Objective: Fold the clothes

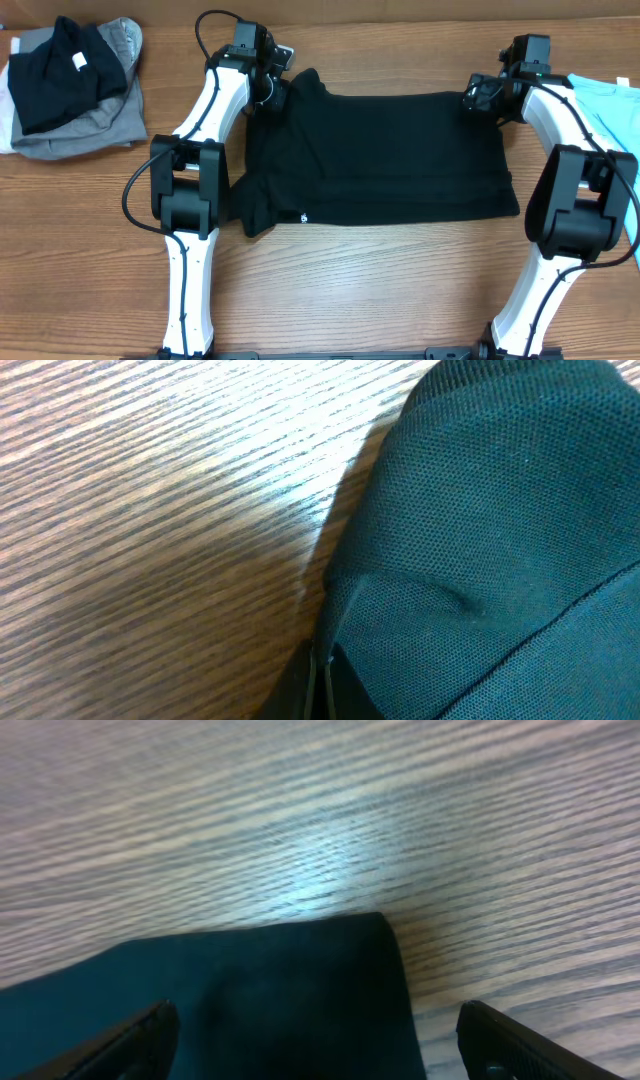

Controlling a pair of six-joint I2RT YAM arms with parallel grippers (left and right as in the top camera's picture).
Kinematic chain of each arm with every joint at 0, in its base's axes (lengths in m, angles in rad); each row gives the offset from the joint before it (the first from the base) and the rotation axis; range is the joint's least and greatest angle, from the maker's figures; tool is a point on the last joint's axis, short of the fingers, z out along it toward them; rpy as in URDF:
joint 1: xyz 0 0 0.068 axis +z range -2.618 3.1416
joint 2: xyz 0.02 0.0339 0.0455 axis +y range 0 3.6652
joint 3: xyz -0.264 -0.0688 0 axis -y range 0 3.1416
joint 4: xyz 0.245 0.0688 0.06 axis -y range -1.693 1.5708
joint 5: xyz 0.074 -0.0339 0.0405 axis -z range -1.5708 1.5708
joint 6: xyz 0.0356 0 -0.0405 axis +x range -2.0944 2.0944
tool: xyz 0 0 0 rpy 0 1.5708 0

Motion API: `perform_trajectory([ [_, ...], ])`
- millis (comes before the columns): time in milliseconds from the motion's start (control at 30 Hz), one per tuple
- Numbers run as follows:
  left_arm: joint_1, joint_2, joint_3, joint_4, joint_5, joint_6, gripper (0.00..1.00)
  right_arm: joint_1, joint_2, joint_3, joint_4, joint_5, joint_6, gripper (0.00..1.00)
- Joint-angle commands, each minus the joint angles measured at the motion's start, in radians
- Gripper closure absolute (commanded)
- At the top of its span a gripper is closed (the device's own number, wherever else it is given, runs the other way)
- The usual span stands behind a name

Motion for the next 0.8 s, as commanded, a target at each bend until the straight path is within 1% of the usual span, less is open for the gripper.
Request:
perform_trajectory([
  [0, 0.000, 0.012, 0.016, 0.001, -0.020, 0.011, 0.96, 0.011, 0.043, 0.035, 0.007, 0.039, -0.003, 0.08],
  [67, 0.000, 0.012, 0.016, 0.001, -0.020, 0.010, 0.96, 0.011, 0.047, 0.035, 0.008, 0.040, -0.003, 0.11],
  [133, 0.000, 0.012, 0.016, 0.001, -0.020, 0.011, 0.96, 0.012, 0.047, 0.035, 0.013, 0.039, -0.003, 0.17],
  [200, 0.000, 0.012, 0.016, 0.001, -0.020, 0.011, 0.96, 0.012, 0.047, 0.035, 0.017, 0.034, -0.003, 0.30],
  [233, 0.000, 0.012, 0.016, 0.000, -0.020, 0.011, 0.96, 0.012, 0.047, 0.035, 0.017, 0.035, -0.003, 0.34],
  [333, 0.000, 0.012, 0.016, -0.002, -0.020, 0.011, 0.96, 0.012, 0.053, 0.035, 0.024, 0.035, -0.003, 0.35],
  [367, 0.000, 0.012, 0.016, -0.003, -0.020, 0.011, 0.96, 0.012, 0.057, 0.035, 0.029, 0.035, -0.003, 0.37],
  [467, 0.000, 0.012, 0.016, -0.005, -0.020, 0.011, 0.96, 0.012, 0.071, 0.035, 0.035, 0.033, 0.019, 0.61],
  [533, 0.000, 0.012, 0.016, -0.005, -0.020, 0.011, 0.96, 0.012, 0.077, 0.035, 0.035, 0.032, 0.024, 0.72],
  [633, 0.000, 0.012, 0.016, -0.013, -0.020, 0.011, 0.96, 0.012, 0.079, 0.035, 0.035, 0.033, 0.028, 0.83],
  [667, 0.000, 0.012, 0.016, -0.020, -0.020, 0.011, 0.96, 0.012, 0.079, 0.039, 0.035, 0.036, 0.042, 0.91],
  [700, 0.000, 0.012, 0.016, -0.025, -0.020, 0.011, 0.96, 0.012, 0.079, 0.042, 0.034, 0.035, 0.047, 0.96],
  [767, 0.000, 0.012, 0.016, -0.032, -0.020, 0.011, 0.96, 0.011, 0.079, 0.046, 0.035, 0.036, 0.053, 0.96],
])
